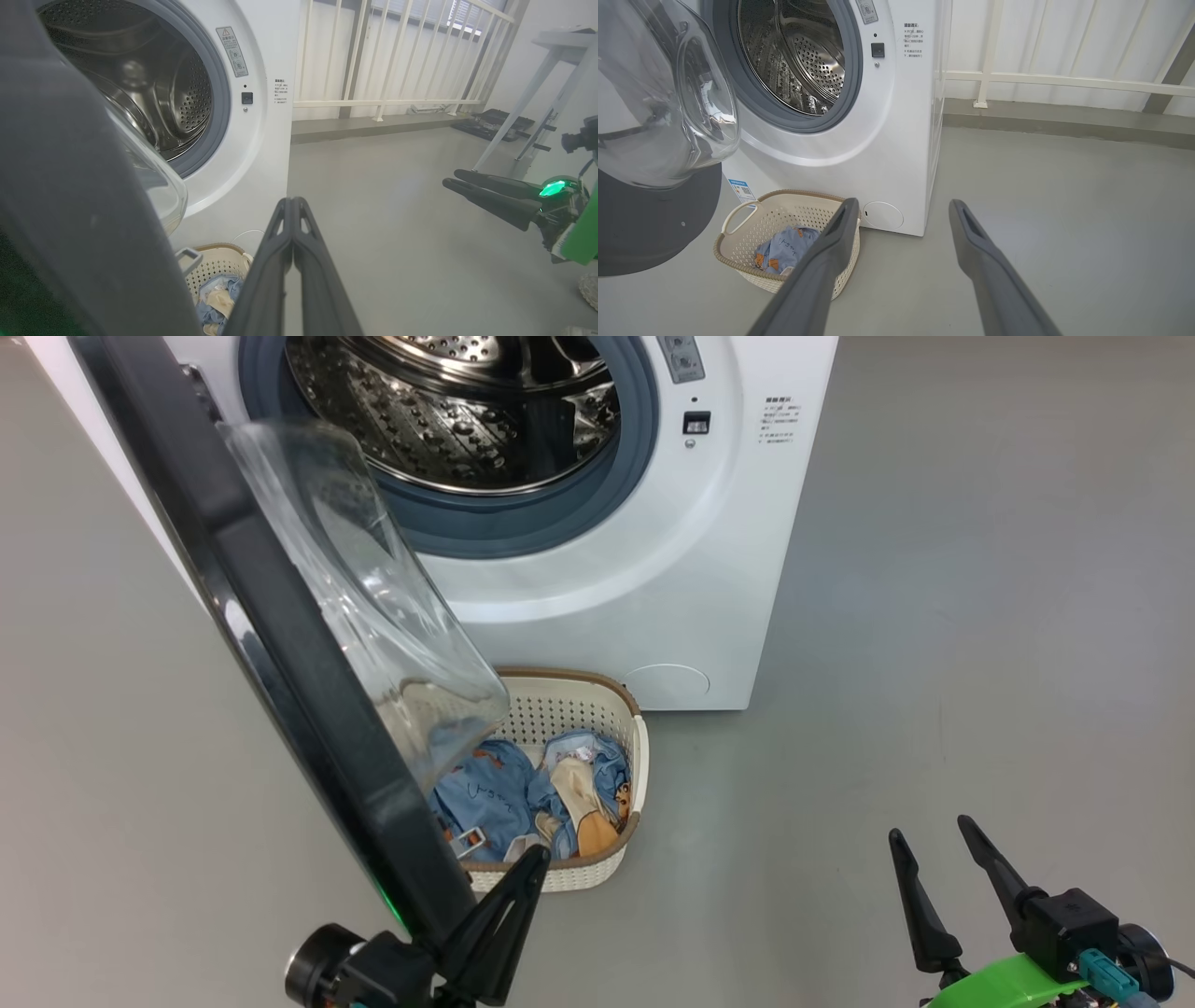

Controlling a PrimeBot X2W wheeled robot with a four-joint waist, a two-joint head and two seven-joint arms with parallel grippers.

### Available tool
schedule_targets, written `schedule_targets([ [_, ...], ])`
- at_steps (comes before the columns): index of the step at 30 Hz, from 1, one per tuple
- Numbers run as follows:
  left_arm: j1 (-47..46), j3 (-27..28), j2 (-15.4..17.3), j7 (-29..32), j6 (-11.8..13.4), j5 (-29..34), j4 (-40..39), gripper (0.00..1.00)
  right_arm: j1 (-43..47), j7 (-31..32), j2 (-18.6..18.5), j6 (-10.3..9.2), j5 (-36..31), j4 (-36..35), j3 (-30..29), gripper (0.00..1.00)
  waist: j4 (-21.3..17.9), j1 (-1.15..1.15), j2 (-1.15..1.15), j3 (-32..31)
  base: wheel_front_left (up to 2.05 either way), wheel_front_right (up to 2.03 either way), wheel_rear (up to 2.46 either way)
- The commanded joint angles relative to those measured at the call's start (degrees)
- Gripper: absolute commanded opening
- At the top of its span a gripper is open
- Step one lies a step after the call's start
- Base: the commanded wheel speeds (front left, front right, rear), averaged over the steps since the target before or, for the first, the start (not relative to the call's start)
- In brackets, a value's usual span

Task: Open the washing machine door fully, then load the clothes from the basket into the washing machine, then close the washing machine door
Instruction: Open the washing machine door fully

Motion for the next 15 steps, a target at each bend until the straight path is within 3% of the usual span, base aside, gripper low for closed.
schedule_targets([
  [1, -1.2, 2.5, -0.2, -0.3, 0.1, 0.3, -0.8, 0.0, -2.3, -0.4, -0.8, 0.35, 1.4, -1.2, 1.6, 1.0, 0.0, 0.0, 0.0, 0.2, 0.0, 0.0, 0.0],
  [15, -2.9, 5.0, -2.5, -0.3, -0.1, 0.4, 2.8, 0.0, -3.0, -0.4, -0.4, 0.35, 1.7, -0.7, 1.4, 1.0, 0.3, 0.0, 0.0, 1.2, 0.0, 0.0, 0.0],
])
